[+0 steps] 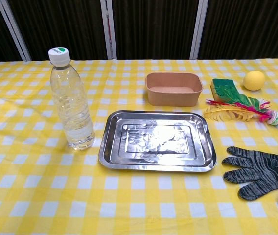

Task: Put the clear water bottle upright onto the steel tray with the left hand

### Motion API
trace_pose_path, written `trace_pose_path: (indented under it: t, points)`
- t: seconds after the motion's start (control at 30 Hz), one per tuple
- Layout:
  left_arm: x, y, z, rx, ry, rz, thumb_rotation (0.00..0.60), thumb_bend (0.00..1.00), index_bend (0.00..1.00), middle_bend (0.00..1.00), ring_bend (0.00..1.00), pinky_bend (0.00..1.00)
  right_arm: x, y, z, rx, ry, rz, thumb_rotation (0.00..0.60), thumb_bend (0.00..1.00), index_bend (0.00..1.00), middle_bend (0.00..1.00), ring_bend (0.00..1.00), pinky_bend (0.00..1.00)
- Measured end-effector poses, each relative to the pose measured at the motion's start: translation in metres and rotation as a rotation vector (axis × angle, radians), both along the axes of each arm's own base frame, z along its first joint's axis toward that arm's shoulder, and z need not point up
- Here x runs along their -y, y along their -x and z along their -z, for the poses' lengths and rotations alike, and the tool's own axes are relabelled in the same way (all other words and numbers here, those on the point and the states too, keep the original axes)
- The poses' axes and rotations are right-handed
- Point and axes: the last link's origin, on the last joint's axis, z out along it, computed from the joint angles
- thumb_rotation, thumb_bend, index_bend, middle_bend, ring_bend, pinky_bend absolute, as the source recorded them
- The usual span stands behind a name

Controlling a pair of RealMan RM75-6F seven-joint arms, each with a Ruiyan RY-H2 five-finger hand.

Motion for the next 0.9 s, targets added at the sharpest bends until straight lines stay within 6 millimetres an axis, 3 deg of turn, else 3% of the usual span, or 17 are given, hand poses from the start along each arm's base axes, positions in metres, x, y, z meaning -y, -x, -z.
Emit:
trace_pose_path:
  t: [0.53,0.73,0.9]
  points:
    - [-0.005,-0.003,0.015,0.028,0.013,0.036,0.600,0.16,0.12,0.11,0.00,0.00,0.000,0.002,-0.002,0.010,0.001,0.006,0.600,0.05,0.05,0.00,0.00,0.00]
    - [-0.021,-0.009,0.032,0.258,0.064,0.048,0.600,0.15,0.12,0.11,0.00,0.00,0.000,0.002,-0.003,0.019,-0.002,0.010,0.600,0.05,0.05,0.00,0.00,0.00]
    - [-0.042,-0.019,0.055,0.572,0.202,-0.003,0.600,0.15,0.12,0.10,0.00,0.00,0.000,0.003,-0.005,0.029,0.003,0.010,0.600,0.05,0.05,0.00,0.00,0.00]
